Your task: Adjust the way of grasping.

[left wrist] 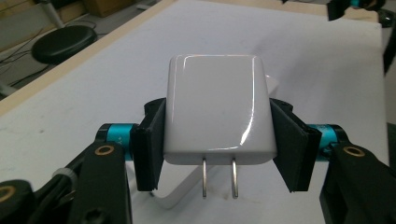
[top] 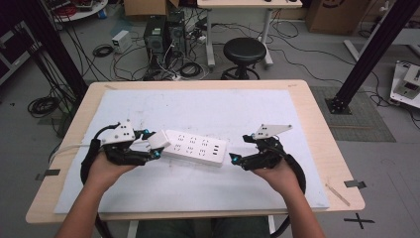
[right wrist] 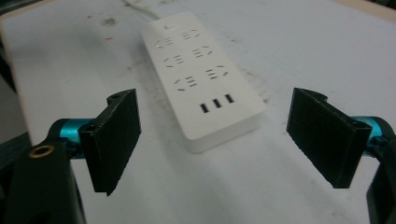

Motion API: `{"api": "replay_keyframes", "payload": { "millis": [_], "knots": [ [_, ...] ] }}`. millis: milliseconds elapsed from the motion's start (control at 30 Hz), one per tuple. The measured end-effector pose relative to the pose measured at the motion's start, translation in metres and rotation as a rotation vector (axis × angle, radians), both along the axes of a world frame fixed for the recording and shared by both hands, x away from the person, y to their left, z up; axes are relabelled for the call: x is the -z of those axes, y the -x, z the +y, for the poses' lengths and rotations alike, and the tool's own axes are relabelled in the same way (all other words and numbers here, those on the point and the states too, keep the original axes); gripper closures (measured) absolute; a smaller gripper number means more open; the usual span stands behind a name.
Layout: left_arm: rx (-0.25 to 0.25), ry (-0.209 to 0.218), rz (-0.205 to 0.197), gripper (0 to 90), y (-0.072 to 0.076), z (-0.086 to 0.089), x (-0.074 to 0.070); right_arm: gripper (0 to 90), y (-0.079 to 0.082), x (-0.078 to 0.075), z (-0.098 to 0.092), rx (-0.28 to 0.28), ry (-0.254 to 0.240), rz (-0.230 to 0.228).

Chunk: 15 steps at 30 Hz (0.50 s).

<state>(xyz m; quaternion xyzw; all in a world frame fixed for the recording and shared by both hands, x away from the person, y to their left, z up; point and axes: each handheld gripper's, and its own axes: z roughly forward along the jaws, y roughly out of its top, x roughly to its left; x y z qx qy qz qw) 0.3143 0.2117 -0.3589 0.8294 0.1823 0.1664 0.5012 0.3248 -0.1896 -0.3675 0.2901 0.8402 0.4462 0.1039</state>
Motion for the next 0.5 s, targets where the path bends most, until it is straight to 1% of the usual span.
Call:
{"api": "replay_keyframes", "payload": {
  "millis": [33,100,167,200,233,267,300,333,367,400,433,500],
  "knots": [
    [0.018,-0.009,-0.001,42.4,0.002,-0.004,0.002,18.0,0.001,0.001,0.004,-0.012,0.001,0.006],
    [0.039,-0.026,-0.012,42.4,0.006,-0.011,0.006,17.9,0.002,0.003,0.011,-0.033,-0.004,0.031],
    [0.075,-0.057,-0.040,42.5,0.010,-0.020,0.008,17.9,0.005,0.005,0.017,-0.055,-0.020,0.054],
    [0.090,-0.060,-0.047,42.4,0.012,-0.024,0.010,17.9,0.006,0.005,0.020,-0.056,-0.029,0.072],
    [0.104,-0.071,-0.056,42.4,0.014,-0.029,0.011,17.9,0.007,0.007,0.022,-0.069,-0.041,0.080],
    [0.120,-0.074,-0.064,42.4,0.016,-0.033,0.013,17.9,0.009,0.008,0.025,-0.077,-0.052,0.095],
    [0.146,-0.072,-0.061,42.4,0.017,-0.036,0.015,17.9,0.010,0.009,0.028,-0.088,-0.061,0.110],
    [0.159,-0.072,-0.058,42.5,0.018,-0.040,0.016,17.9,0.011,0.011,0.030,-0.097,-0.072,0.124],
    [0.167,-0.078,-0.068,42.4,0.020,-0.043,0.018,17.9,0.012,0.012,0.033,-0.109,-0.085,0.136],
    [0.167,-0.078,-0.068,42.4,0.020,-0.043,0.018,17.9,0.014,0.014,0.035,-0.118,-0.092,0.145],
    [0.188,-0.085,-0.079,42.5,0.022,-0.050,0.022,17.9,0.015,0.015,0.038,-0.121,-0.106,0.165],
    [0.201,-0.095,-0.105,42.5,0.025,-0.055,0.024,17.9,0.015,0.018,0.041,-0.139,-0.146,0.213]
  ]
}}
